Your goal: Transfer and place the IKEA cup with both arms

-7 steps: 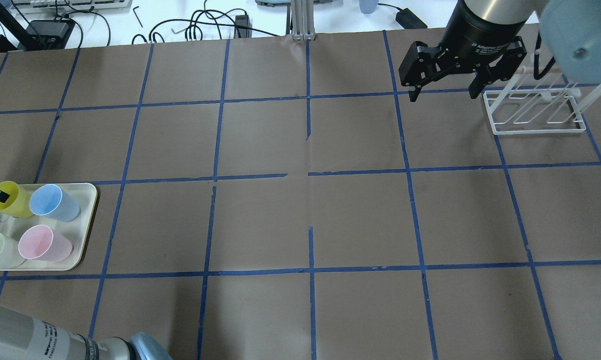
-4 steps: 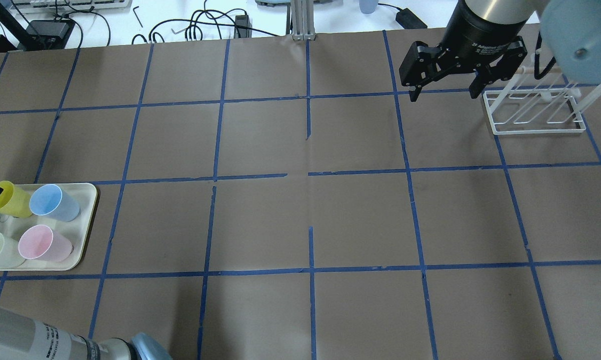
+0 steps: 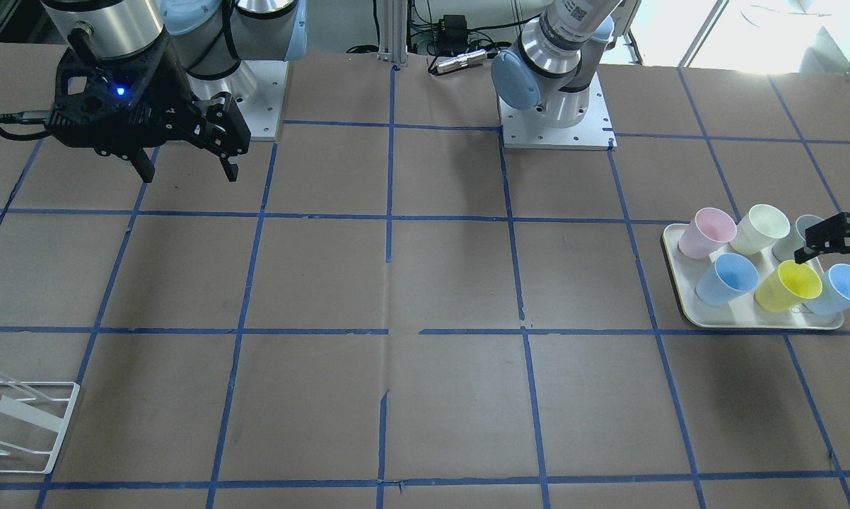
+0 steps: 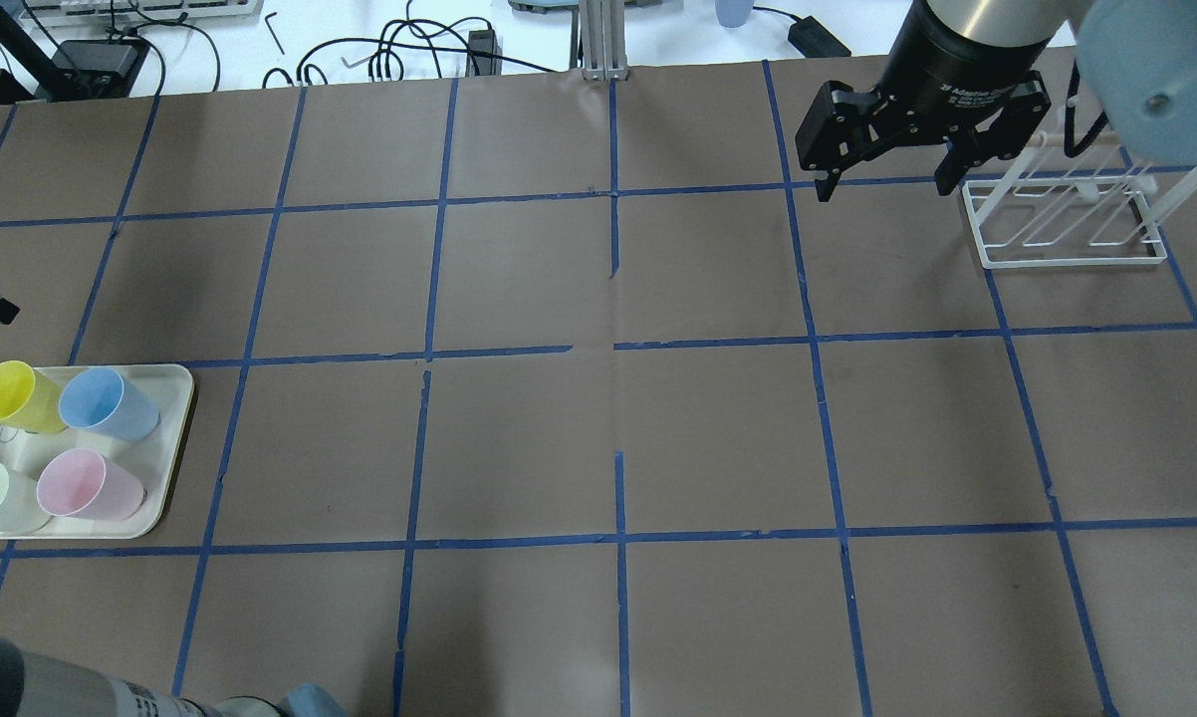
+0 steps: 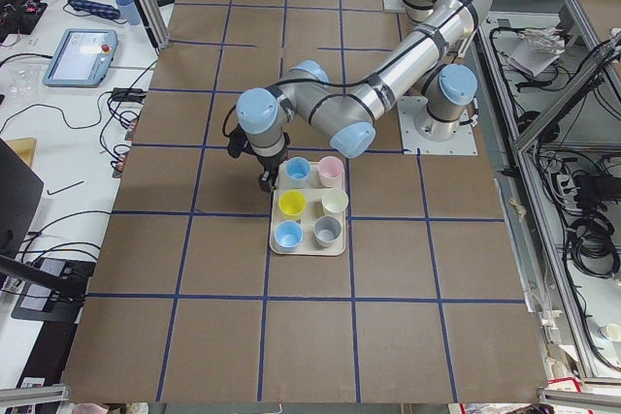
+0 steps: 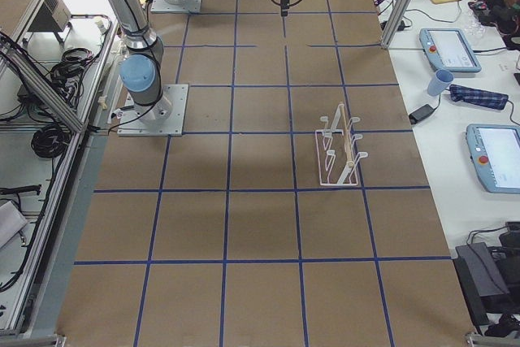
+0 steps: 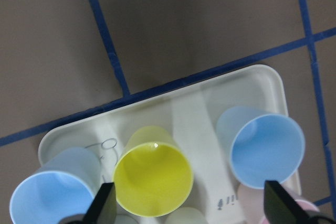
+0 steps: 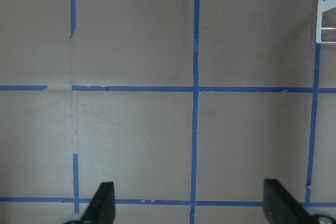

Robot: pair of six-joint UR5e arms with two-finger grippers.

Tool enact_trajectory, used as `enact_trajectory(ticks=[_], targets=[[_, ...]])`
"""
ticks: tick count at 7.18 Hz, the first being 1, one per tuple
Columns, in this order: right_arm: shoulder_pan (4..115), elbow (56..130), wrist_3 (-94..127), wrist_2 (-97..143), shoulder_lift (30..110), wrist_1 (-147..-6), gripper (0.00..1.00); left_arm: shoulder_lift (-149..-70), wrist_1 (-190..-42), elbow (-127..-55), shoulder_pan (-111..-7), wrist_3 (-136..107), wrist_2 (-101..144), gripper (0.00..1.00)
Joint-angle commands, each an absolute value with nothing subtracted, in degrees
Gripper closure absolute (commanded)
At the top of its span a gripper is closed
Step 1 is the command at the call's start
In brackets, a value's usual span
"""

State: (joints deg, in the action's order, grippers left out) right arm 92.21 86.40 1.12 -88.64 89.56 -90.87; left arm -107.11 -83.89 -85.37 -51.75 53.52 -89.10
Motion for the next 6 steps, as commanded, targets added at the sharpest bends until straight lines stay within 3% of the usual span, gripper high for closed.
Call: enact_trajectory(ticks=[1, 6], targets=[[92.2, 86.4, 1.05, -88.59, 89.56, -90.88, 0.0, -100.66, -87.18, -84.81, -66.28, 34.12, -91.22, 0.0], [92.2, 86.4, 0.97, -88.68, 89.65, -90.79, 0.0, -88.62, -93.16, -85.96, -90.59, 2.56, -91.93, 0.0]])
